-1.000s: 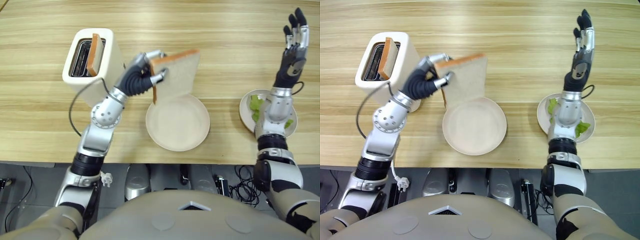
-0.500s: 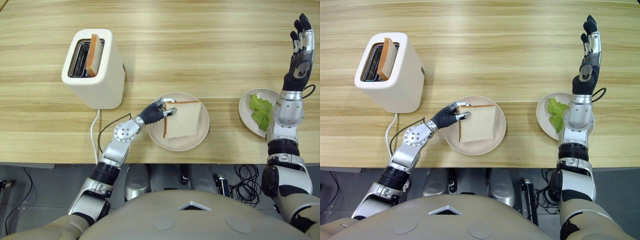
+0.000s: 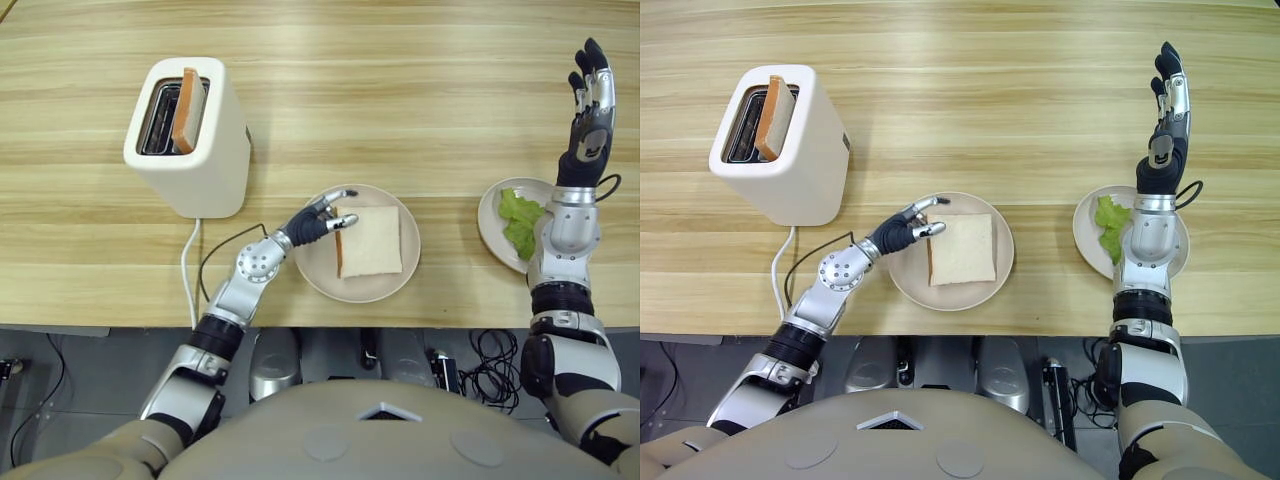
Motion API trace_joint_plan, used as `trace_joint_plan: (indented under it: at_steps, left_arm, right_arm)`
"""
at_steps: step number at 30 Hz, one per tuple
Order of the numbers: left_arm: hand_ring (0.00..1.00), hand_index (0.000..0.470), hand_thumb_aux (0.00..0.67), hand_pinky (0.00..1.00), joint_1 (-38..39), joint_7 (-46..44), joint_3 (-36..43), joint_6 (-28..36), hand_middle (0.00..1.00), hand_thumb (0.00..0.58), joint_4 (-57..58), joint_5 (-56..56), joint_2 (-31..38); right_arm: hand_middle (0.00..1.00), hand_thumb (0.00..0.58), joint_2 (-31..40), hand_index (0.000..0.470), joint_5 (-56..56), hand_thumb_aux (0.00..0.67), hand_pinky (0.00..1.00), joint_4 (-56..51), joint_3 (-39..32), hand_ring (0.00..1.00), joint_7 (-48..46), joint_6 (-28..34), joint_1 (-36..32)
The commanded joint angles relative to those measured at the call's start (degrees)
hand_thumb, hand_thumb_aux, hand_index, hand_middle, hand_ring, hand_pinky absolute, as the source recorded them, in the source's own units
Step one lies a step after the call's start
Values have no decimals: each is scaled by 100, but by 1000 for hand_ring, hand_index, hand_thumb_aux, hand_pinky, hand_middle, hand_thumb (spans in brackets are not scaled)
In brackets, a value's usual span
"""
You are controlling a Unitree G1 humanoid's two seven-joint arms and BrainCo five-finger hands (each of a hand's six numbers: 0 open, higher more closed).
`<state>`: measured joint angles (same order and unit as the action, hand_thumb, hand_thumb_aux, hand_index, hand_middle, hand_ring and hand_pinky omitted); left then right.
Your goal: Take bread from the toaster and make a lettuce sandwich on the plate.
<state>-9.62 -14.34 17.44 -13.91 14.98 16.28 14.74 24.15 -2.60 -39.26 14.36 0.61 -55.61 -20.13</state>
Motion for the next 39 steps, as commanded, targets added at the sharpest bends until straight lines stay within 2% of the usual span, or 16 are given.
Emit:
trace_joint_plan:
  at_steps: [1,9,13,17,18,21,24,30,39]
  left_arm:
    - [0,0,0,0,-71,278,-137,12,0,0,-351,401,221]
    - [0,0,0,0,-43,522,-656,324,0,0,-1211,701,728]
    - [0,0,0,0,105,570,-858,420,0,0,-1485,632,770]
    - [0,0,0,0,325,582,-895,398,0,0,-1555,408,541]
    - [0,0,0,0,374,585,-892,394,0,0,-1561,350,470]
    - [0,0,0,0,514,630,-835,358,0,0,-1550,283,256]
    - [0,0,0,0,595,679,-808,322,0,0,-1512,298,144]
    - [0,0,0,0,660,715,-894,280,0,0,-1465,199,65]
    - [0,0,0,0,681,718,-829,265,0,0,-1311,200,9]
  right_arm:
    - [0,0,22,0,-9,0,0,-29,-29,0,-21,40,23]
    - [0,0,167,0,-86,0,0,-63,10,0,-28,-34,134]
    - [0,0,643,0,-929,0,0,-365,-14,0,337,-345,429]
    - [0,0,1251,0,-1906,0,0,-1059,-164,0,1175,-366,705]
    - [0,0,1448,0,-2363,0,0,-1140,-285,0,1594,-309,784]
    - [0,0,2185,0,-4185,0,0,-1443,-1201,0,3564,486,981]
    - [0,0,2451,0,-4715,0,0,-2194,-1797,0,4623,1083,912]
    - [0,0,2463,0,-4497,0,0,-3253,-2212,0,4878,1592,668]
    - [0,0,2322,0,-4256,0,0,-3520,-2612,0,4855,1909,666]
